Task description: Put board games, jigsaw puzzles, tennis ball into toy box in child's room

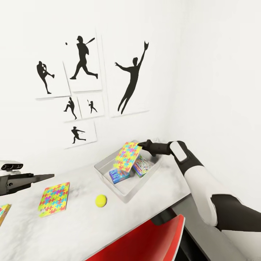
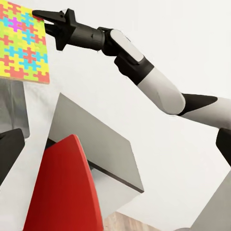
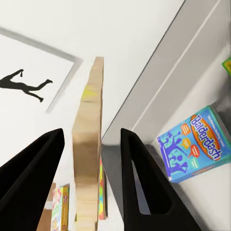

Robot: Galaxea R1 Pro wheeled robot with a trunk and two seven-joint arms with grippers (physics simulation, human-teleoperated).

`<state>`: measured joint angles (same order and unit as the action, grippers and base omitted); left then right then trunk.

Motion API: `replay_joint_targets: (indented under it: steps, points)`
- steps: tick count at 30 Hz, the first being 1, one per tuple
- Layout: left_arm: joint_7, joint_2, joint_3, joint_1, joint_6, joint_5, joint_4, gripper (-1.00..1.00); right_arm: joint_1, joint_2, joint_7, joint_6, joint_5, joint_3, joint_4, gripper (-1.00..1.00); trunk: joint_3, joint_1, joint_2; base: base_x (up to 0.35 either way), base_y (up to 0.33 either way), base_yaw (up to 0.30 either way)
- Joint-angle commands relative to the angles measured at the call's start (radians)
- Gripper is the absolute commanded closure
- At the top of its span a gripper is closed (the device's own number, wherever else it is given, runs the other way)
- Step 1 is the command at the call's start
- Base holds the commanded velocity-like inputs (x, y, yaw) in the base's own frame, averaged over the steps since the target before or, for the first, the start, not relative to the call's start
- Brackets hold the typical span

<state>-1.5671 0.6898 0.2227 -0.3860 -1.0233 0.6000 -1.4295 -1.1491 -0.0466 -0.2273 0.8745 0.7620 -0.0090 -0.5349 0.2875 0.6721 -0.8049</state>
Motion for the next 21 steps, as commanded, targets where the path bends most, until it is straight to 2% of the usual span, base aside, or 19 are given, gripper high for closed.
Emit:
replay_joint_targets:
  steps: [1, 3, 8, 21]
  points:
    - [-0.004, 0.0, 0.0, -0.001, -0.011, 0.0, 0.0, -1.0, -0.009, -0.001, 0.0, 0.002, -0.007, -0.001, 0.012, 1.0, 0.001, 0.0, -0.001, 0.0, 0.0, 0.0]
    - [-0.004, 0.0, 0.0, -0.001, -0.011, 0.0, 0.0, -1.0, -0.04, -0.005, 0.015, -0.006, -0.005, -0.001, 0.067, 1.0, 0.005, 0.004, -0.008, 0.0, 0.0, 0.0]
    - [-0.004, 0.0, 0.001, -0.001, -0.011, 0.0, 0.0, -1.0, -0.075, -0.009, 0.026, -0.066, -0.003, -0.001, 0.163, 1.0, 0.02, 0.023, -0.043, 0.0, 0.0, 0.0]
    - [-0.004, 0.0, 0.001, -0.001, -0.011, 0.0, 0.0, -1.0, -0.081, -0.02, 0.029, -0.078, -0.001, 0.001, 0.193, 1.0, 0.061, 0.073, -0.134, 0.0, 0.0, 0.0]
